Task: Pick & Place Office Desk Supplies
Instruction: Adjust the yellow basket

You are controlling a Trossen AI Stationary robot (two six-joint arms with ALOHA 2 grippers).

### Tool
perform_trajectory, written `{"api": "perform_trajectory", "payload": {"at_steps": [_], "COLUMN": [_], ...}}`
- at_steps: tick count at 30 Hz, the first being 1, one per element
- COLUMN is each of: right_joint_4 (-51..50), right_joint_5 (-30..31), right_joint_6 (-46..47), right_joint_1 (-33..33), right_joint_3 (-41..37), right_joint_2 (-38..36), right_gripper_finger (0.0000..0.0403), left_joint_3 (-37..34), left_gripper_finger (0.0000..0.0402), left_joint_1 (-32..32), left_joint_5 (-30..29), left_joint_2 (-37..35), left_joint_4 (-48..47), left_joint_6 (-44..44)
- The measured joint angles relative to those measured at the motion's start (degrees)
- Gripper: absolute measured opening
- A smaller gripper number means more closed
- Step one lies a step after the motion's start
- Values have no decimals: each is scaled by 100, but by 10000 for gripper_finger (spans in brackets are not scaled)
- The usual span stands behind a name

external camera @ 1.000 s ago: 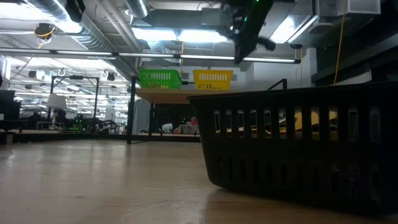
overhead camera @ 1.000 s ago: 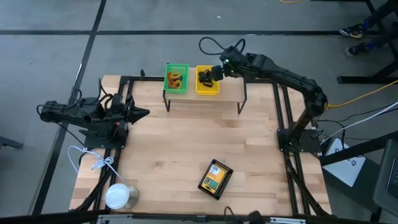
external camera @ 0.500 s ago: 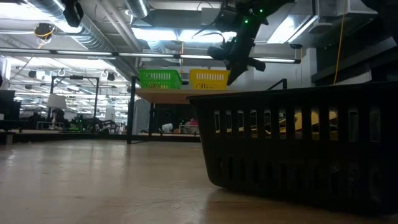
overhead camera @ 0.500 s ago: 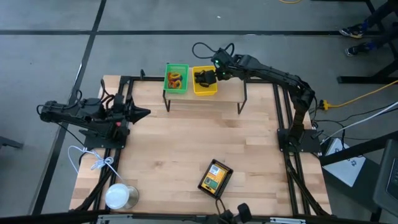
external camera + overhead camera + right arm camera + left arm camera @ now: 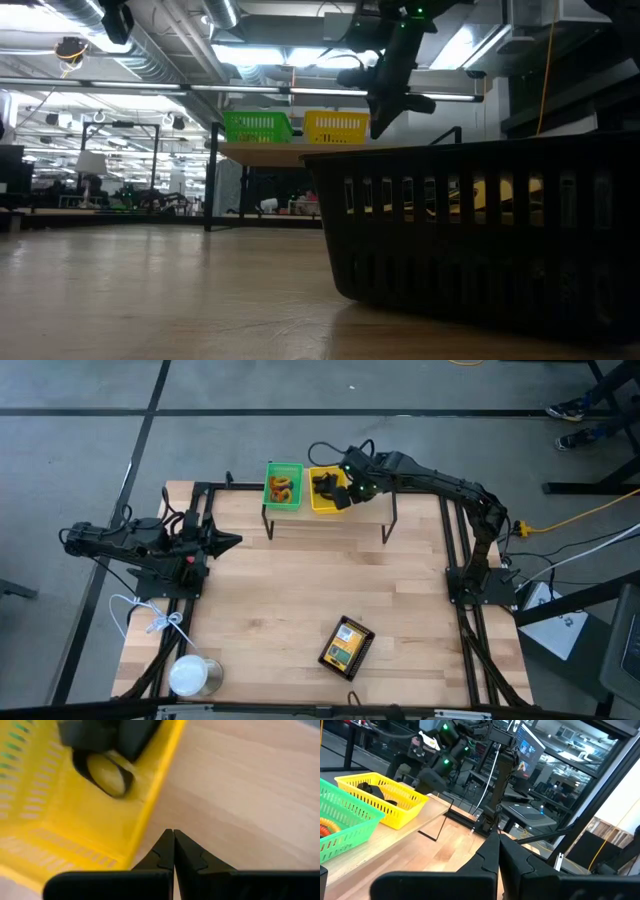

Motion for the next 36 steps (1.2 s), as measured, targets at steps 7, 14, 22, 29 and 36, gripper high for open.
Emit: {"api": "perform_trajectory", "payload": {"at_steps": [7,14,22,29,36], "right_joint_4": [0,467,218,39,536], "right_joint_5": [-171,-428,-291,78,187], "right_joint_6": [206,344,294,210,103], "right_joint_1": [166,218,187,78,-33], "right_joint_3": [0,55,286,328,328], "right_joint_2": [-2,-2,-7,-7,-7], "right_gripper_finger": [0,0,0,0,0], "left_joint_3": [0,0,0,0,0], "left_gripper_finger": [1,5,3,4,4], "left_joint_1": [0,0,0,0,-1], "left_joint_5": [5,129,141,142,140], "left_joint_2": [-2,-2,-2,-2,-1], "left_joint_4": [-2,-7,-9,-9,-9], "left_joint_6": [6,9,53,83,109]}}
